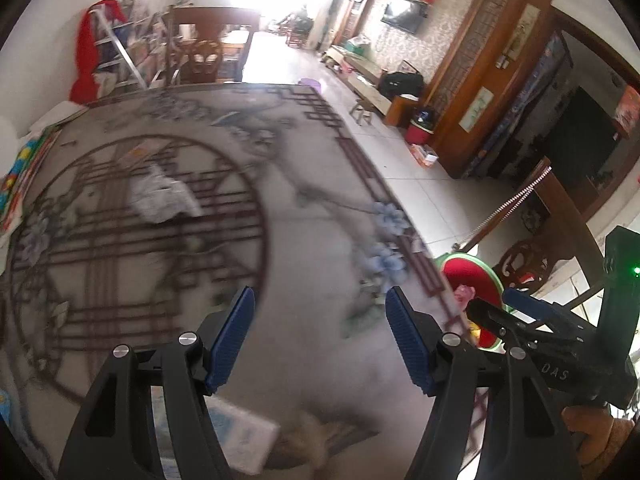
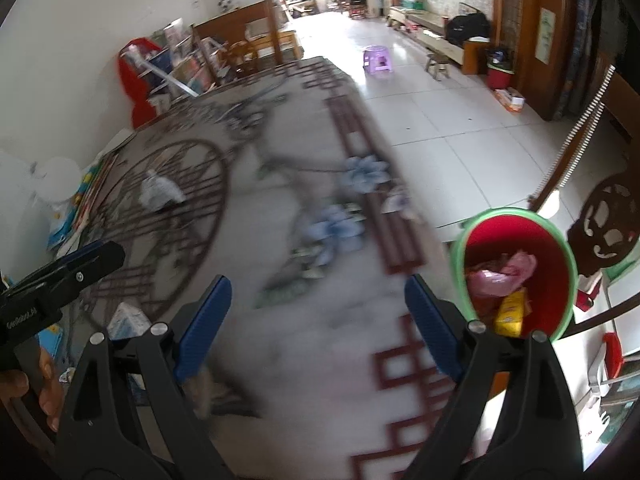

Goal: Collect trash
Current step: 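Move both open tools back over the table toward the boxes and wrappers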

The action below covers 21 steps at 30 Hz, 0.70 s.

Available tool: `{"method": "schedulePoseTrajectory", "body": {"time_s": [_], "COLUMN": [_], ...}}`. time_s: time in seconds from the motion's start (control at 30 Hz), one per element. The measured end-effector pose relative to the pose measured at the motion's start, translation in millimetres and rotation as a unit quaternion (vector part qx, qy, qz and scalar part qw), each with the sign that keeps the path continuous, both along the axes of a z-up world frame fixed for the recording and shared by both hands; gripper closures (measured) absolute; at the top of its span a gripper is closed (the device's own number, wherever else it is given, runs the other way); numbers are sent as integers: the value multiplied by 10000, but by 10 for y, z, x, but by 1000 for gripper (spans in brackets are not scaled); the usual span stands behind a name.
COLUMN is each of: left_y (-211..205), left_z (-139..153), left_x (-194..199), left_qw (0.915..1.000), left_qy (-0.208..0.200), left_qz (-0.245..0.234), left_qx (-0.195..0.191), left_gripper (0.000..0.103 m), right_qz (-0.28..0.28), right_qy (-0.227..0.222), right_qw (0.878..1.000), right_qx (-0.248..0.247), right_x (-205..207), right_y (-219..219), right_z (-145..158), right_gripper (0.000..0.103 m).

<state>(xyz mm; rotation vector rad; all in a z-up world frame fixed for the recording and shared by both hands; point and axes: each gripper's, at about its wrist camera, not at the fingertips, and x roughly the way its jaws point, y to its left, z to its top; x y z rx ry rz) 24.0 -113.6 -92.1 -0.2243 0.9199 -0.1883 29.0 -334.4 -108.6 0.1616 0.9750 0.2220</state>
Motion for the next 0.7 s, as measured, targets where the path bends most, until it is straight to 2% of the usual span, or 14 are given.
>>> {"method": "schedulePoseTrajectory", "body": {"time_s": [0.23,0.43,0.53,0.7], "left_y": [576,986,1164,1365], "left_z": [36,17,-40,-190], "left_x": [-187,-452,-658,-1091], "left_qw": [9998,9957,9886,9663], "left_qy": [-54,-20,91,434], "left_qz": [-44,-900,-1425,-2375], "left_qx": [194,224,483,890], "left_gripper": [38,32,27,24], "right_qz": [343,675,891,1281], "right_qy": [26,89,137,315], "right_qw": [9994,9977,9959,9912], "right_qx": [40,-19,-64,-151], "right_x": [-129,-243,-282,-355], "right_y": [626,1023,1211,1510], "right_z": [8,-2,-13,-108], "right_gripper": [16,12,11,10]}}
